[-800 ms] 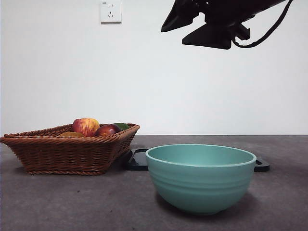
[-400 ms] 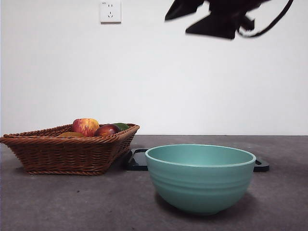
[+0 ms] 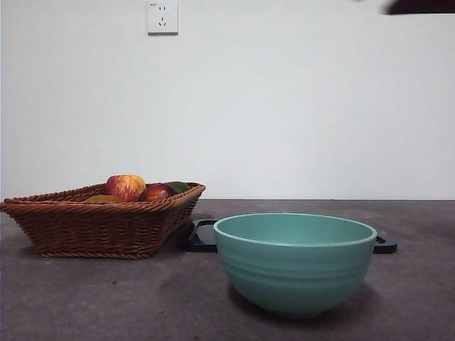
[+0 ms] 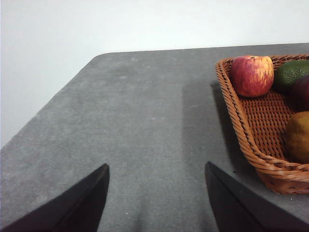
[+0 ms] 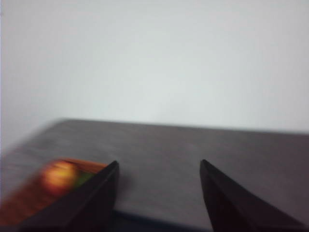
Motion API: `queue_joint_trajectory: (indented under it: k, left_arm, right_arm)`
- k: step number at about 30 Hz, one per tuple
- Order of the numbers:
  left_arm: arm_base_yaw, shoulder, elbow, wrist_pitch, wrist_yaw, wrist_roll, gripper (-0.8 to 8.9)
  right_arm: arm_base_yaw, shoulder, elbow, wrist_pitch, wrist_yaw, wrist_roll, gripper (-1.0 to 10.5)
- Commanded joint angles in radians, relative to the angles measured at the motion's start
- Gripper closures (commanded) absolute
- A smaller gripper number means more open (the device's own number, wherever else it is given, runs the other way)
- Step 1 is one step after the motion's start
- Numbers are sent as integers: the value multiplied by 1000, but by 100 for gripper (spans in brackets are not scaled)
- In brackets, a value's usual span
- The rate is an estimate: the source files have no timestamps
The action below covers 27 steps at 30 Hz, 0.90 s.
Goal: Pick up the wifruite, put it on the bowl, pick up the plate, put it on desk
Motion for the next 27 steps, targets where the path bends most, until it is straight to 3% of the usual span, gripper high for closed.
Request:
queue_joint_trajectory:
  k: [1, 7, 12, 19, 27]
  left_arm:
    - [3, -2, -21, -7, 0, -5, 504]
    - [3, -2, -21, -7, 0, -5, 504]
    - [3, -2, -21, -7, 0, -5, 504]
    - [3, -2, -21, -7, 0, -5, 504]
    - [3, -2, -21, -7, 0, -5, 504]
  right_arm:
    - [-119, -76, -7, -121, 1, -56, 679]
    - [-293, -259, -68, -136, 1, -170, 679]
    - [-367, -406, -215, -72, 1, -207, 679]
    - [-366, -610, -504, 91, 3, -206, 679]
    - [-307, -789, -666, 92, -34, -206, 679]
